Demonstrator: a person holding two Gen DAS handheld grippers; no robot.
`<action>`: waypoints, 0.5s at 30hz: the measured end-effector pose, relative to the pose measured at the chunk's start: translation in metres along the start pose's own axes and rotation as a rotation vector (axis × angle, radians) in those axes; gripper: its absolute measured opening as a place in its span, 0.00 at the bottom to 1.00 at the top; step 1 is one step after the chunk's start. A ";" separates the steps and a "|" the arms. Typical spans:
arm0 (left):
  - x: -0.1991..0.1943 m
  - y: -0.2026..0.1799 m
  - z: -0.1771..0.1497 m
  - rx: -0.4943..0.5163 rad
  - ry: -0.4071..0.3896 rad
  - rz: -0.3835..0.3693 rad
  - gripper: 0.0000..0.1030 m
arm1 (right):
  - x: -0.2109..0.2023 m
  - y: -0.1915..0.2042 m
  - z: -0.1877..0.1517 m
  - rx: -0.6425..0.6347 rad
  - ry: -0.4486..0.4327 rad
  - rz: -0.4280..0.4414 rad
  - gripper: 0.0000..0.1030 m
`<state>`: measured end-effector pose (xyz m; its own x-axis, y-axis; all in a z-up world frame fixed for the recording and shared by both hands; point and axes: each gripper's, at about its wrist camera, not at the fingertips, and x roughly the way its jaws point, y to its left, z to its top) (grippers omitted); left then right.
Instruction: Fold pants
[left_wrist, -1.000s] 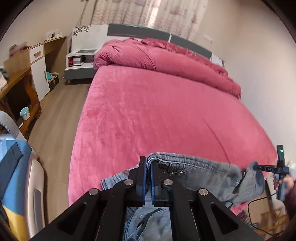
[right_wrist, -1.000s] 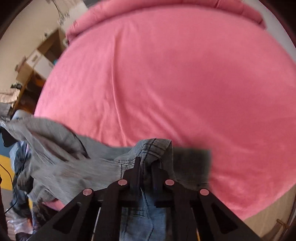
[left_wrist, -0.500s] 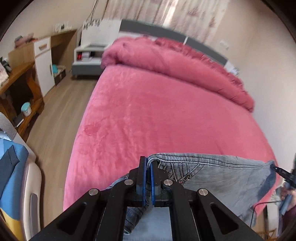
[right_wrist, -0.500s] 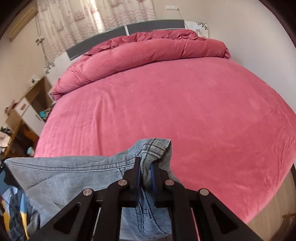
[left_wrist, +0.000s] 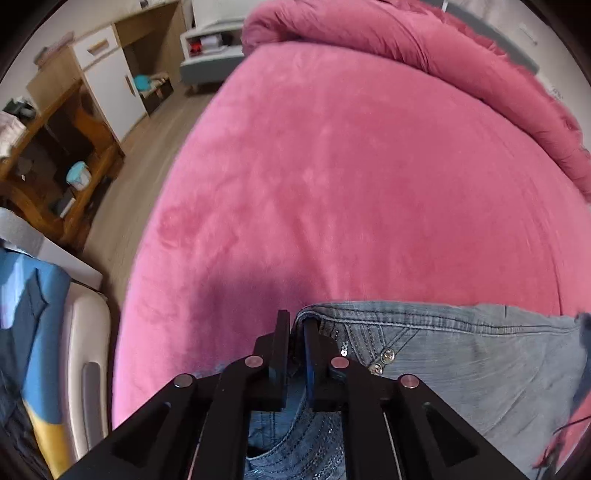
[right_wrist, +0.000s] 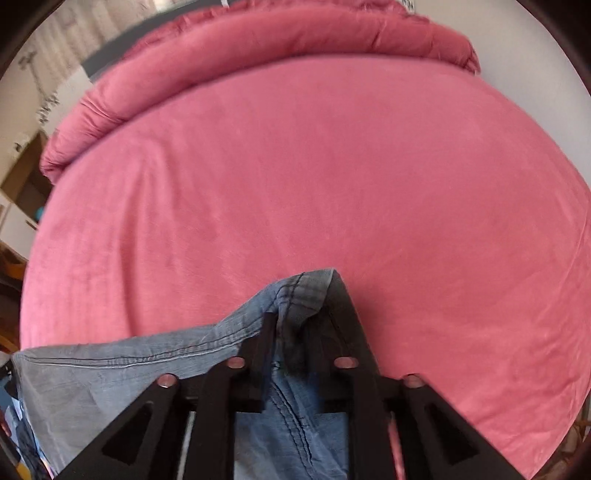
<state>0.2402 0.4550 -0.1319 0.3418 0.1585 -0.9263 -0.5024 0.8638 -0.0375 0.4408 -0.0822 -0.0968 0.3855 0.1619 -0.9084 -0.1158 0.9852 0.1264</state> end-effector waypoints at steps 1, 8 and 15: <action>0.002 0.001 -0.003 0.001 0.009 0.001 0.20 | 0.007 -0.002 0.000 0.005 0.016 0.003 0.40; -0.038 0.031 -0.033 -0.062 -0.055 -0.122 0.42 | -0.044 -0.060 -0.040 0.107 -0.101 0.130 0.87; -0.103 0.044 -0.111 -0.031 -0.135 -0.154 0.74 | -0.122 -0.093 -0.142 0.021 -0.170 0.130 1.00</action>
<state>0.0950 0.4237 -0.0794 0.5189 0.0902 -0.8500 -0.4592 0.8682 -0.1882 0.2748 -0.2017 -0.0539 0.5177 0.2934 -0.8037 -0.1561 0.9560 0.2485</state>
